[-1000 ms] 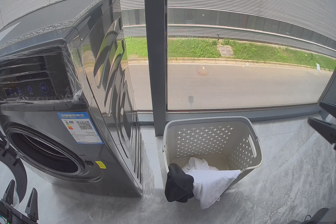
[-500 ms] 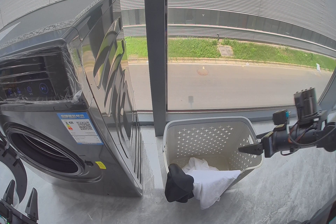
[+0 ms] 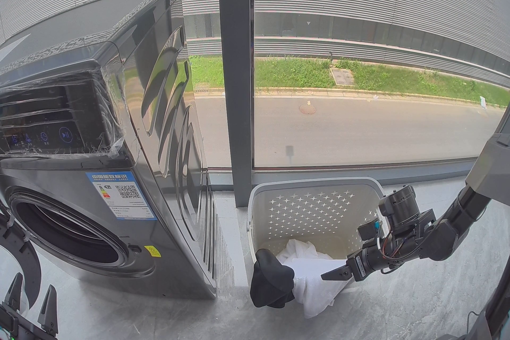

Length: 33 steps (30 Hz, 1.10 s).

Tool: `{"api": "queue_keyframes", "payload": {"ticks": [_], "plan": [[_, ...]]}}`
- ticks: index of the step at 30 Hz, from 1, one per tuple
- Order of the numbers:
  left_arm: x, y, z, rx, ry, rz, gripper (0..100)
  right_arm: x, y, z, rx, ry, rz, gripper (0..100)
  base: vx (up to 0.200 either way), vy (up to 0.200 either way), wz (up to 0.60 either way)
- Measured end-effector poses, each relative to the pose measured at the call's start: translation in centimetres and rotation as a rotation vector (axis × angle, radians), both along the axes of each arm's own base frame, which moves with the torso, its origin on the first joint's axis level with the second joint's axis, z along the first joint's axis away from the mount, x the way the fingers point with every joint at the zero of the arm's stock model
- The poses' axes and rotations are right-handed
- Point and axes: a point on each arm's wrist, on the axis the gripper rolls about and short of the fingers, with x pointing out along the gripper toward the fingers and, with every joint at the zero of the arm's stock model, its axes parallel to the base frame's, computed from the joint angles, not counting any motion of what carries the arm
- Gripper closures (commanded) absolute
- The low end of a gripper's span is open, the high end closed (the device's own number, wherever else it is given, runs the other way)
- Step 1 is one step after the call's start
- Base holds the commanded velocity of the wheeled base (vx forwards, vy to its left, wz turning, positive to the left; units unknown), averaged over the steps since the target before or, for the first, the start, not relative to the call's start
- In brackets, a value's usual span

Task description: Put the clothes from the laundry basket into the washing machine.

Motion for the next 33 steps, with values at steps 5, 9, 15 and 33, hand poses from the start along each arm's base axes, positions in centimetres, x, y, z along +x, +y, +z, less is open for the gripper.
{"api": "queue_keyframes", "payload": {"ticks": [5, 9, 15, 33], "plan": [[0.0, 0.0, 0.0, 0.0, 0.0, 0.0, 0, 0.3, 0.6, -1.4, -0.019, 0.029, 0.012, 0, 0.0, 0.0, 0.0], [0.0, 0.0, 0.0, 0.0, 0.0, 0.0, 0, 1.2, 1.2, -2.1, -0.043, 0.017, 0.003, 0, 0.0, 0.0, 0.0], [0.0, 0.0, 0.0, -0.005, 0.0, 0.001, 0, 2.0, 2.3, -3.4, -0.071, 0.018, 0.001, 0, 0.0, 0.0, 0.0], [0.0, 0.0, 0.0, -0.009, -0.001, 0.004, 0, 3.9, 3.4, -5.8, -0.115, 0.039, -0.085, 0, 0.0, 0.0, 0.0]]}}
